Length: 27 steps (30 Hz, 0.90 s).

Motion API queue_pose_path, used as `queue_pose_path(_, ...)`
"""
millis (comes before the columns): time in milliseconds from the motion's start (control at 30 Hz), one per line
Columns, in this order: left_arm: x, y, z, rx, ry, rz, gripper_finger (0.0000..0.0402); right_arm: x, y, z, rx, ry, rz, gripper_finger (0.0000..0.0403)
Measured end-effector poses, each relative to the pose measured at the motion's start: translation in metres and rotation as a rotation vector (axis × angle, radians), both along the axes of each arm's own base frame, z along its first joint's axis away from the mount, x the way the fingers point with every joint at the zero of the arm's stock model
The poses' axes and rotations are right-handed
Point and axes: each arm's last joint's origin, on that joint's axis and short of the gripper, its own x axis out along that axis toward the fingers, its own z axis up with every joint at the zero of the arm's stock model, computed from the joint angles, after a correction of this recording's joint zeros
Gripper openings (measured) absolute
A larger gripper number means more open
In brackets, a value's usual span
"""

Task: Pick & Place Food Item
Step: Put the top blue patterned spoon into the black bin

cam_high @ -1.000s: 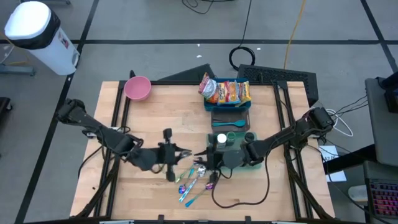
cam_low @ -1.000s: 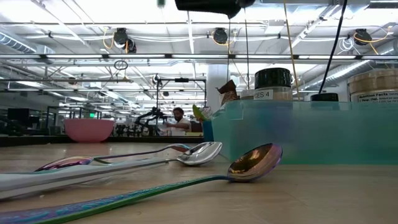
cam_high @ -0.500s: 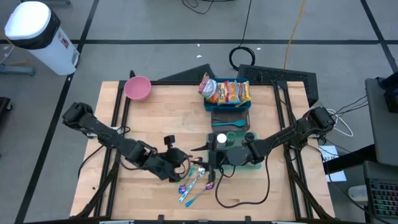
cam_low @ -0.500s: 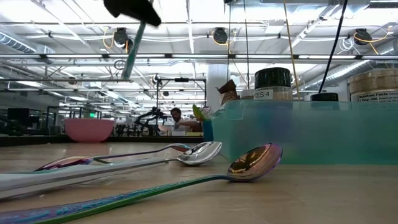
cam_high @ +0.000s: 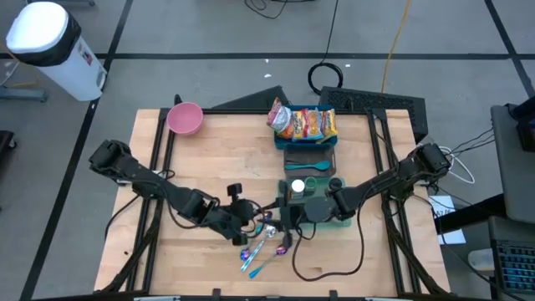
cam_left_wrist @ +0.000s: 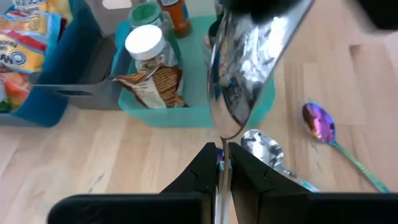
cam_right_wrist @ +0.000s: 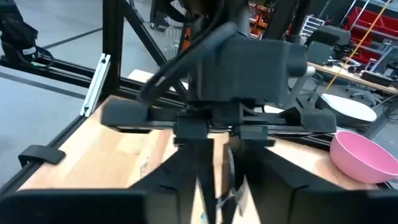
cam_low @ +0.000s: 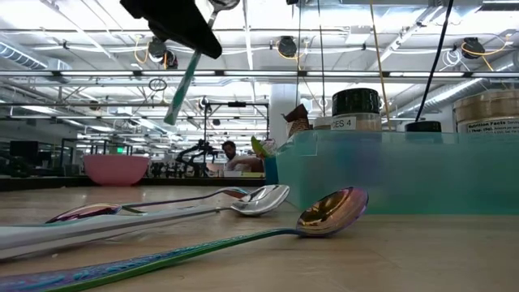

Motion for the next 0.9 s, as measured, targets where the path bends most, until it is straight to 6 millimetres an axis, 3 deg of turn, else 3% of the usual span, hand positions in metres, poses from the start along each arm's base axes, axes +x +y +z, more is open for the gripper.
queue_pose_path(267, 0.001, -0.003, 0.002, -0.033, -0.019, -0.027, 0.0026, 0.0, -0.001, -0.001, -0.019, 0.015, -0.02, 0.0012)
queue_pose_path(600, 0.002, -0.001, 0.003, -0.004, -0.025, -0.035, 0.0046, -0.003, -0.007, 0.001, -0.039, 0.053, -0.099, 0.0003)
queue_pose_path(900, -0.024, -0.006, 0.048, 0.084, -0.204, -0.035, 0.0108, -0.019, -0.028, 0.004, -0.008, 0.202, -0.199, 0.0001)
